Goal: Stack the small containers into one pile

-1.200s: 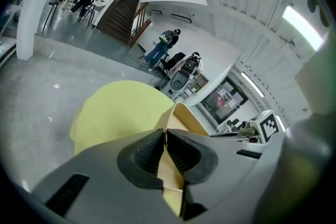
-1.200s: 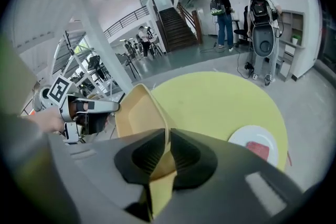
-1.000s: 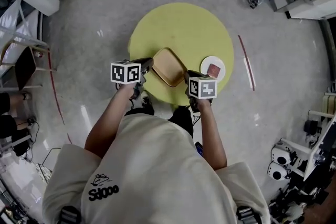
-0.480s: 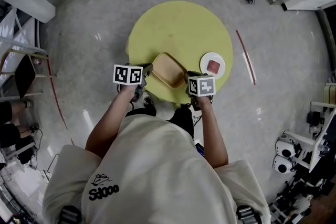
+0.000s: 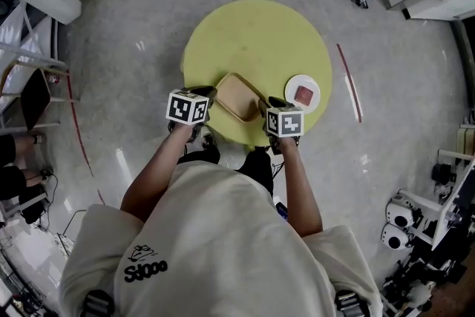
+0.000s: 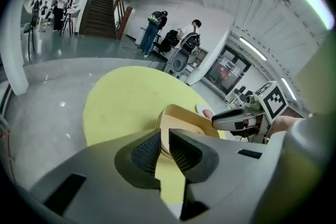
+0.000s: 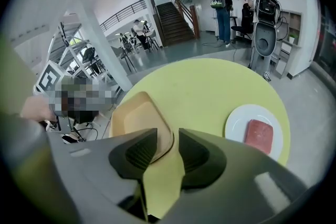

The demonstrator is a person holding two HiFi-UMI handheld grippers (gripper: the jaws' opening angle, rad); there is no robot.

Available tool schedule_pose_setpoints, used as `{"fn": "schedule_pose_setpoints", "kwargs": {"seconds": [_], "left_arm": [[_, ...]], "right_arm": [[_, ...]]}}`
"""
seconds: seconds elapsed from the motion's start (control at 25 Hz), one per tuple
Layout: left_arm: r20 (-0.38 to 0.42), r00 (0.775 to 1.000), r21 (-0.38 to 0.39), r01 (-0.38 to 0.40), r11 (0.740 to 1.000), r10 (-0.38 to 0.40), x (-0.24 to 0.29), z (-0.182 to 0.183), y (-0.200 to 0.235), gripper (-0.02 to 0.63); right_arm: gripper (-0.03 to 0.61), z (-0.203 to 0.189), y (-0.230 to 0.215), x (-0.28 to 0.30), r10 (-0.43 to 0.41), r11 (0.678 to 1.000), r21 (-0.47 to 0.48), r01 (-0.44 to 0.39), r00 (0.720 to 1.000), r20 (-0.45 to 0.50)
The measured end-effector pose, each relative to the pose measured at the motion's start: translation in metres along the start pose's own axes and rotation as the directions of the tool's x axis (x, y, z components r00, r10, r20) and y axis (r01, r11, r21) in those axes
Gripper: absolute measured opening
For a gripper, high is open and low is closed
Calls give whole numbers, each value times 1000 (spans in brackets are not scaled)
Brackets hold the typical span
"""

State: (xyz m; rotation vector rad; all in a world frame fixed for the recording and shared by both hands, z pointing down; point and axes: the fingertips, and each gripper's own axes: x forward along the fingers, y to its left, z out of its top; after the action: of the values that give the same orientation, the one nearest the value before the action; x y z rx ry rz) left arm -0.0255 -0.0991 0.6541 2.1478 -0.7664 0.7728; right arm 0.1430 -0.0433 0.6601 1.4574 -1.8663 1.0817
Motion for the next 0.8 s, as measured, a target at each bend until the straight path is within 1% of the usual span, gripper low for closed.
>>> {"fn": "schedule_pose_setpoints", "kwargs": {"seconds": [0.04,0.12,0.24,0.4,0.56,0.68,0.8], "left_arm": [[0,1000,2,-2,1000,2,0,0,1,48],[6,1000,8,-24,1000,24,-1,0,5,46],[-1,999,19,-42,999,42,1,0,8,46],[-39,998,48,-45,998,47,7,-6,7,46],[-36,998,25,-49,999,50,11,-11,7,46],[0,999,17,-49,999,49,7,-8,8,46],[81,996,-15,-43,999,44,-5,7,8,46]], "right_arm": [[135,-1,0,0,1,1000,0,-1,1000,-3],[99,-3,-2,0,-5,1000,7,5,1000,-8],[24,-5,-9,-1,-20,1000,16,20,1000,-15],[14,-10,-11,3,-13,1000,-4,13,999,-41],[11,-14,-17,5,-18,1000,-8,18,997,-70],[12,-13,-19,3,-15,1000,-12,15,997,-73],[12,-1,-22,-7,-10,1000,-19,10,999,-44]]}}
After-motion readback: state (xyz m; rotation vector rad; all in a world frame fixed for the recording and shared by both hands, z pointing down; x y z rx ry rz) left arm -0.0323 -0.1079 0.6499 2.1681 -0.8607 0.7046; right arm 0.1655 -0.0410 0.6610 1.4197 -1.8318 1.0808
